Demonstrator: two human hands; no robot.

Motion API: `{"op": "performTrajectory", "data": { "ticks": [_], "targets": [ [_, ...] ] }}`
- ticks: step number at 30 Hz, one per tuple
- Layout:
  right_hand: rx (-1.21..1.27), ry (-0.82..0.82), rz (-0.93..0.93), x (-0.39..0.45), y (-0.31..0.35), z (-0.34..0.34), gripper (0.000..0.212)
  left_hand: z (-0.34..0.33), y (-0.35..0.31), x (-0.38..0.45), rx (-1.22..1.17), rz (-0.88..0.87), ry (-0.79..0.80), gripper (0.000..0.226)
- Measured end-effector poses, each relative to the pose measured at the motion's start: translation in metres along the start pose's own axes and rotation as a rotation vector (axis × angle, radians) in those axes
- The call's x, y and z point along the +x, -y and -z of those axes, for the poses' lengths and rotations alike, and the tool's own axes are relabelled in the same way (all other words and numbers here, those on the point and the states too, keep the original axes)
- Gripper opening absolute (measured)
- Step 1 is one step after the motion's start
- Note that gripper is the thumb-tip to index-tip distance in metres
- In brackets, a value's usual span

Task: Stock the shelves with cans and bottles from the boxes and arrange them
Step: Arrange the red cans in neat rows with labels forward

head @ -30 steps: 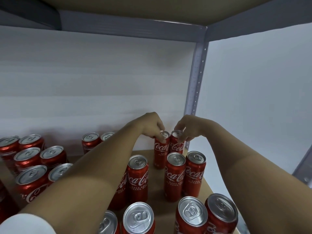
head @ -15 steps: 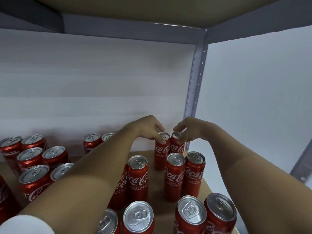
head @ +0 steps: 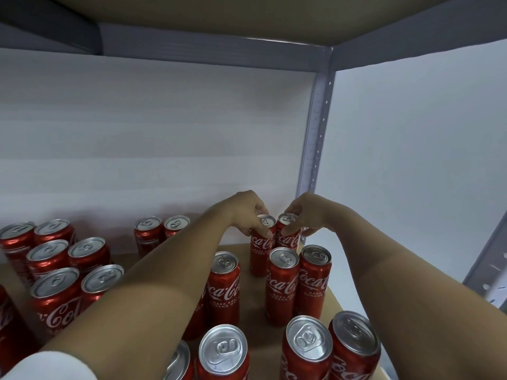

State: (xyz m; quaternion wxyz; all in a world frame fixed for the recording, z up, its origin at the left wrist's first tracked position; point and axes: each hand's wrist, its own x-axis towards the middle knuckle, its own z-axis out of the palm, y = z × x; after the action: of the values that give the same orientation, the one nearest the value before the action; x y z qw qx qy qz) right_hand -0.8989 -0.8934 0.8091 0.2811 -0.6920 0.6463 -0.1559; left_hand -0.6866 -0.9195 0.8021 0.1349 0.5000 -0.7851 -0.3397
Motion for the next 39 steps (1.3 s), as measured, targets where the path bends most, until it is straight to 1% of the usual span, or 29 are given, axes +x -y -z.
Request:
{"op": "performTrajectory", "data": {
  "ticks": [2,4,11,16,24,28,32,39],
  "targets": [
    [-0.006,0.003,0.005,0.0,0.0,0.0,0.047,-0.001,0.001,0.0,-0.01,-0.005,-0.003,0.06],
    [-0.021,0.021,0.01,0.0,0.001,0.001,0.045,-0.001,0.001,-0.001,-0.014,-0.008,-0.006,0.057],
    [-0.078,0.02,0.008,0.001,0.002,0.003,0.052,-0.006,-0.001,-0.003,-0.029,-0.025,-0.033,0.056],
    [-0.087,-0.003,0.003,-0.002,-0.001,0.004,0.047,-0.01,-0.004,0.0,-0.027,-0.032,-0.037,0.055],
    [-0.111,-0.031,-0.02,-0.002,-0.005,0.005,0.058,-0.015,-0.009,0.005,-0.027,-0.035,-0.034,0.054],
    [-0.113,-0.032,-0.029,-0.004,-0.003,0.005,0.056,-0.016,-0.009,0.005,-0.032,-0.032,-0.034,0.054],
    [-0.121,-0.037,-0.038,-0.005,-0.003,0.005,0.061,-0.016,-0.009,0.005,-0.03,-0.039,-0.036,0.056],
    [-0.154,-0.057,-0.028,-0.008,-0.002,0.003,0.061,-0.017,-0.012,0.002,-0.032,-0.044,-0.04,0.054]
  ]
}}
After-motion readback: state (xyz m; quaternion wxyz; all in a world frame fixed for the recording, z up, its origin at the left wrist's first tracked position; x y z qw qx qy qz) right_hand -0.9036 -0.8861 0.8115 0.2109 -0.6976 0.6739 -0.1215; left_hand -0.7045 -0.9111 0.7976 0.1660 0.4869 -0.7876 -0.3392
